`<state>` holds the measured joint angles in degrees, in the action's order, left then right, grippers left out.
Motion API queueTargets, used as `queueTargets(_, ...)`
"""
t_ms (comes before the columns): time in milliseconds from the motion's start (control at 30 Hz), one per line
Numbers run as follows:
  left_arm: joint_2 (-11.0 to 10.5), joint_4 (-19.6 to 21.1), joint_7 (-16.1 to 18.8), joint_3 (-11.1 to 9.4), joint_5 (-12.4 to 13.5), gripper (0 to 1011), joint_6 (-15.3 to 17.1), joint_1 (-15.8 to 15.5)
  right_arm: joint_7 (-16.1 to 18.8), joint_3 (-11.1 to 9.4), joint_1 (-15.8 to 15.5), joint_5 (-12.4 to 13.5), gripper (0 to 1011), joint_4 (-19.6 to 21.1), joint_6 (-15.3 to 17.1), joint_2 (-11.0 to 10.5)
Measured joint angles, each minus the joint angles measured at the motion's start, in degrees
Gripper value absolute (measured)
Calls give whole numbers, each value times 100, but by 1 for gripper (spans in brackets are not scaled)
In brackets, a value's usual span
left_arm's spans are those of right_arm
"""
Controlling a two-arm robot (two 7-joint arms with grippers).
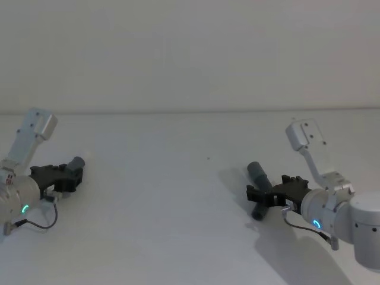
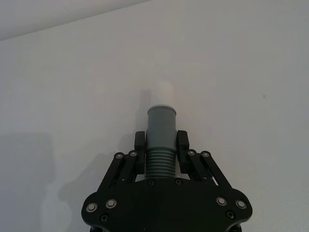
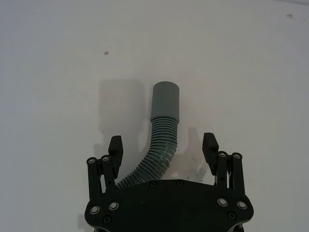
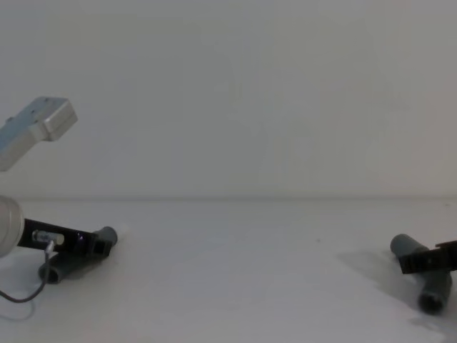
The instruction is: Use both hands to pick up one end of the pipe from the table, align the ends, and insert them.
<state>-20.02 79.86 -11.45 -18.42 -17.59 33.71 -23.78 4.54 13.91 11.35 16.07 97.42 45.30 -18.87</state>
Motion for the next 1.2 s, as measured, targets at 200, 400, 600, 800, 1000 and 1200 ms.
queueTargets(200, 0, 0, 0, 0, 0, 348, 0, 0, 8, 41, 24, -60, 1003, -16, 19, -5)
queueTargets(400, 0, 0, 0, 0, 0, 348, 0, 0, 42, 97, 57, -129, 1003, -53, 23, -11)
queueTargets(600, 0, 0, 0, 0, 0, 348, 0, 0, 62, 125, 81, -180, 1003, -92, 28, -9)
queueTargets(800, 0, 0, 0, 0, 0, 348, 0, 0, 68, 133, 90, -216, 1003, -125, 30, 6)
queueTargets(1000, 0, 0, 0, 0, 0, 348, 0, 0, 76, 138, 94, -252, 951, -157, 34, 18)
queueTargets(1200, 0, 0, 0, 0, 0, 348, 0, 0, 81, 140, 97, -269, 806, -174, 34, 25)
